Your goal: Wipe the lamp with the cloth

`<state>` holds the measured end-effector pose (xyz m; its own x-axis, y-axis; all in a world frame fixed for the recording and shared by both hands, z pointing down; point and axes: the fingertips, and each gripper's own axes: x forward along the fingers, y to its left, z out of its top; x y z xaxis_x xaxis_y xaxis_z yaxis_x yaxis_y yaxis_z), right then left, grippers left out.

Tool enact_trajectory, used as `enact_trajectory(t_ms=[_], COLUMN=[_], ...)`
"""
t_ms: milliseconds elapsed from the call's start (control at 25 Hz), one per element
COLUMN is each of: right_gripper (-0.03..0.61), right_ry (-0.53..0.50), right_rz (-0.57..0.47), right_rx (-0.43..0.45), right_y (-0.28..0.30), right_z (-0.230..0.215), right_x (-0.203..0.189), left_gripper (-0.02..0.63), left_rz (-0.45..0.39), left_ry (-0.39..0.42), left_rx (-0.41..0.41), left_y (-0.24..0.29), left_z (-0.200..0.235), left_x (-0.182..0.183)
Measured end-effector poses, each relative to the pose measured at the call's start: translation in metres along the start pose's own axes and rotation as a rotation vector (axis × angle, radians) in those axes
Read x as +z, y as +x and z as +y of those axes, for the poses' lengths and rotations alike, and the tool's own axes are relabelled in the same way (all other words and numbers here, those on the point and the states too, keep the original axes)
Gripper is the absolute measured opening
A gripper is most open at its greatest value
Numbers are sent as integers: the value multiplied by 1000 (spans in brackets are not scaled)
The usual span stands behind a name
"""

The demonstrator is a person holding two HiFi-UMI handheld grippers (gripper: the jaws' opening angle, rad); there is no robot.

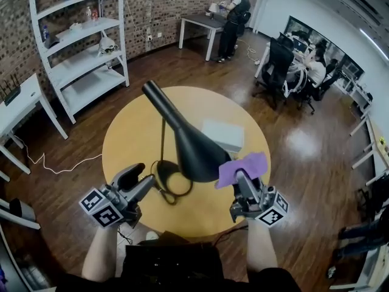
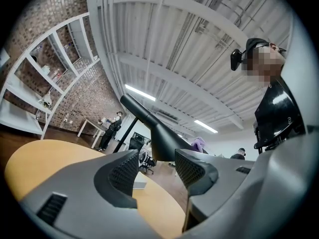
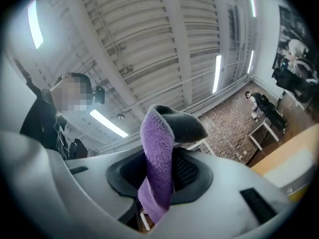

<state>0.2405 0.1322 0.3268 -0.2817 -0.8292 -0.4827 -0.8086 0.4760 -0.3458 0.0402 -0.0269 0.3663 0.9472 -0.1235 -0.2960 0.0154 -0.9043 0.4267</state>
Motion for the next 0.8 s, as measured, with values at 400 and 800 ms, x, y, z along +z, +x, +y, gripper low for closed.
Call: enact_trajectory(t_ms=[400,800], right_gripper=[110,110], right_ry=[-3,-35], right_rz=[221,357], right_rx=[53,-138], right_y=[26,39], right_z=[46,19], right_x=[-94,-133], left_gripper=[212,212], left_rz=[25,56], left_ry=[-15,-6], left_rx=[-5,13], left_y=[-2,-7], left_z=[-2,-1], left_x=[-3,-7])
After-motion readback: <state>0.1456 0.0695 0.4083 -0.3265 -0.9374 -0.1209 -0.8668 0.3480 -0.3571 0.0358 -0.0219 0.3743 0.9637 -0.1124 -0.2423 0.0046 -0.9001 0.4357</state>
